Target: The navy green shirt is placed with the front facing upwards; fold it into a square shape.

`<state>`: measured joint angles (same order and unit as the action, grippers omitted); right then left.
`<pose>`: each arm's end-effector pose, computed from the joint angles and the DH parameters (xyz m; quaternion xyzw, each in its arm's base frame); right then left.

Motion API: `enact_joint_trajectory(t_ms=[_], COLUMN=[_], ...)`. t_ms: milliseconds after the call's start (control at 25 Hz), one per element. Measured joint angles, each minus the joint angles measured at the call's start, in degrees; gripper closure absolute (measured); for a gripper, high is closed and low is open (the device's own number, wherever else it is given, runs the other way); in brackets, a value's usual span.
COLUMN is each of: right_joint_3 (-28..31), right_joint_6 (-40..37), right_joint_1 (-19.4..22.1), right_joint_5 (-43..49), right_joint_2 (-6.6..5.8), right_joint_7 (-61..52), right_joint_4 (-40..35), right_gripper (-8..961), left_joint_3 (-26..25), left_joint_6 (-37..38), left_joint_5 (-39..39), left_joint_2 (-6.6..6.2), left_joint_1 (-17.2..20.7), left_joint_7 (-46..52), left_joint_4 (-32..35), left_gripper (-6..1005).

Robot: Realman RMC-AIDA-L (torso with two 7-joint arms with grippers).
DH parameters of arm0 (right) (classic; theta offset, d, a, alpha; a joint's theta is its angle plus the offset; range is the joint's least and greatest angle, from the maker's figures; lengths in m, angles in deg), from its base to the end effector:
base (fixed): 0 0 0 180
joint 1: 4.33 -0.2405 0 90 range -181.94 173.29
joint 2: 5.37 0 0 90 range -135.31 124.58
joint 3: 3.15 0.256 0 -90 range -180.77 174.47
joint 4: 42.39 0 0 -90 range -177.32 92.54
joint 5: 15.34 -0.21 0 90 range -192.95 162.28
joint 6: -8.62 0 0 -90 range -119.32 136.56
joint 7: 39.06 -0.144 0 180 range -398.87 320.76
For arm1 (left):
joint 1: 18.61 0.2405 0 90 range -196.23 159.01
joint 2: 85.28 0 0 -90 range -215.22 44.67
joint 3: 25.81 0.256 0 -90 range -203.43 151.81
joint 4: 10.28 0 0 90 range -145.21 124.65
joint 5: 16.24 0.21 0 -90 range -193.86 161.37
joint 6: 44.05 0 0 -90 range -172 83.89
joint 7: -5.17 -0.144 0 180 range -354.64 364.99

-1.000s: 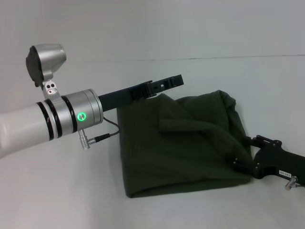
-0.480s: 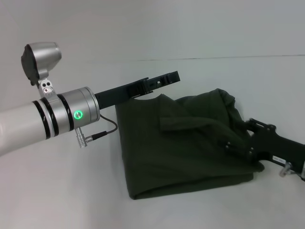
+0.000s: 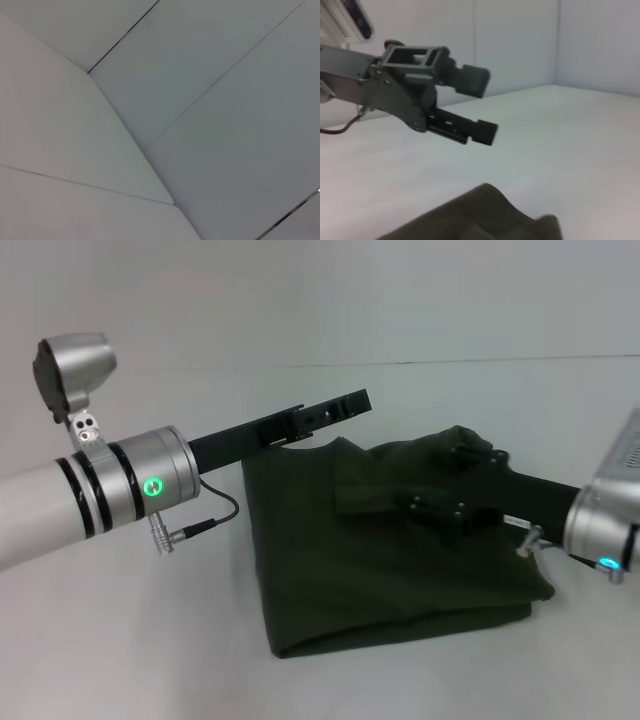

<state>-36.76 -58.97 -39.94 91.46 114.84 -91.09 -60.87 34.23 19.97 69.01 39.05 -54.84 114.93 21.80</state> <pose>0.2752 0.3599 -0.0477 -0.9188 0.1655 0.2237 0.2798 -0.1880 0.3832 -0.0599 -0.7898 -0.4788 -0.3685 0.1058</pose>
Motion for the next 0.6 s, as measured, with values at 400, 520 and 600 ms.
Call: enact_joint_trajectory(t_ms=[400, 520, 600], right_joint_3=[-5.54, -5.55, -5.69], right_joint_6=[3.09, 3.43, 4.14], right_joint_1=[-3.34, -3.72, -4.2], right_joint_5=[-0.16, -0.19, -0.12], right_joint_2=[0.21, 0.2, 0.2], right_joint_7=[-0.36, -0.41, -0.41], right_joint_4=[2.39, 2.7, 3.29], right_gripper=[218, 219, 220], left_joint_3=[-2.07, -2.17, -2.2], left_joint_6=[1.08, 1.09, 1.1], left_joint_5=[-0.07, -0.1, -0.1], left_joint_2=[0.03, 0.03, 0.03], left_joint_1=[0.8, 0.83, 0.82], left_joint_7=[-0.66, -0.97, -1.02], left_joint_4=[-0.23, -0.3, -0.34], left_gripper=[90, 91, 91])
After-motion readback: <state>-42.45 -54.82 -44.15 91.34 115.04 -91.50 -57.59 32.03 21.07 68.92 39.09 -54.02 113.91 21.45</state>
